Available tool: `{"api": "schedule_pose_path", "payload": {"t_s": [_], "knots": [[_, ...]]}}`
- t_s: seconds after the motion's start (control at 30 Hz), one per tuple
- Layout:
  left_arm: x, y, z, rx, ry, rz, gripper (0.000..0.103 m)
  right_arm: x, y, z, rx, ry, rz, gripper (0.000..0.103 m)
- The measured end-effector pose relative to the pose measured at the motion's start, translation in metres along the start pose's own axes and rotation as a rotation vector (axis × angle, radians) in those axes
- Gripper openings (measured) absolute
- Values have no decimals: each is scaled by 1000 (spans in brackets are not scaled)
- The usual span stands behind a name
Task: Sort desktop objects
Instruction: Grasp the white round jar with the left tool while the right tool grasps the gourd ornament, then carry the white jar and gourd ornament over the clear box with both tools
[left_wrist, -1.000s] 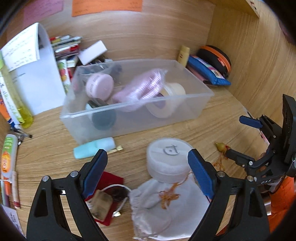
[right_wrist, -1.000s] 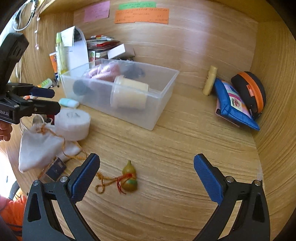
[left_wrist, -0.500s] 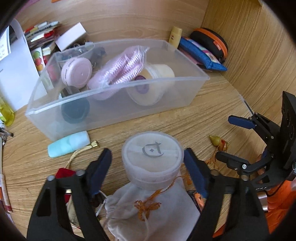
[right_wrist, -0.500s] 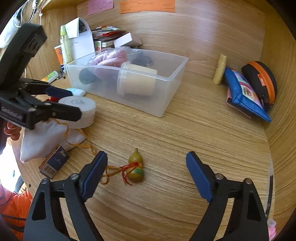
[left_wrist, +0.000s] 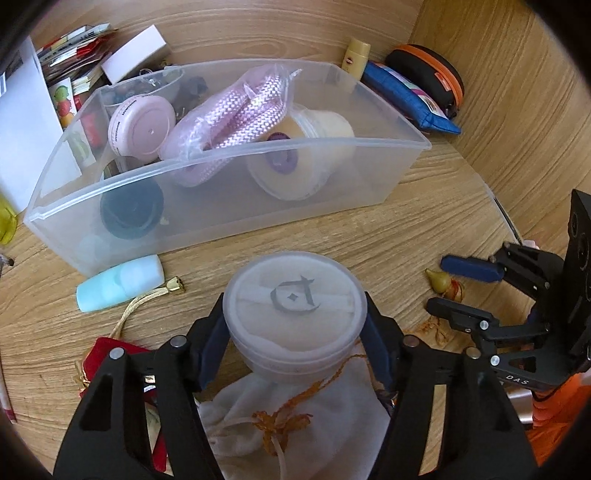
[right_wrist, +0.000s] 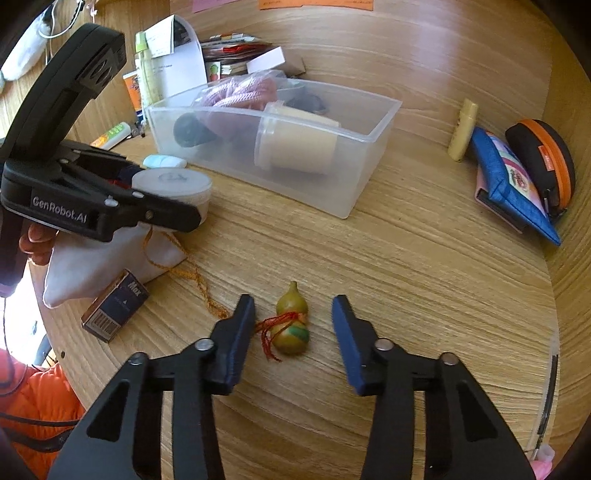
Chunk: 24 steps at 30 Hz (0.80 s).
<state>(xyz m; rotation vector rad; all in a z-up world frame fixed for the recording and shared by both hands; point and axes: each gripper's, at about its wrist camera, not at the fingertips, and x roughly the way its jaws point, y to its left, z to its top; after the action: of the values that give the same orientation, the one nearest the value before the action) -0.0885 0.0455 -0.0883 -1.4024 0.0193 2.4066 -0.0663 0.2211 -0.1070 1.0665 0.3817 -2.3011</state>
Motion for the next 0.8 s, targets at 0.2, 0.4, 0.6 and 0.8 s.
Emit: {"api": "schedule_pose_path", "payload": {"t_s": [0.2,0.4,0.6,0.8], "knots": [[-6,5,-3,-19,-33,8,64,0,-2,0,10,1,28,18],[-25,9,-1,-28,-107,12,64,-3,-7,3,34,-16,35,18],[-46,20,2,-54,-182,17,64,-16,-6,14,24,-64,12,18],[-63,33,4,-87,-246,39,64,-31,-3,32,-2,-122,-17,18]]}}
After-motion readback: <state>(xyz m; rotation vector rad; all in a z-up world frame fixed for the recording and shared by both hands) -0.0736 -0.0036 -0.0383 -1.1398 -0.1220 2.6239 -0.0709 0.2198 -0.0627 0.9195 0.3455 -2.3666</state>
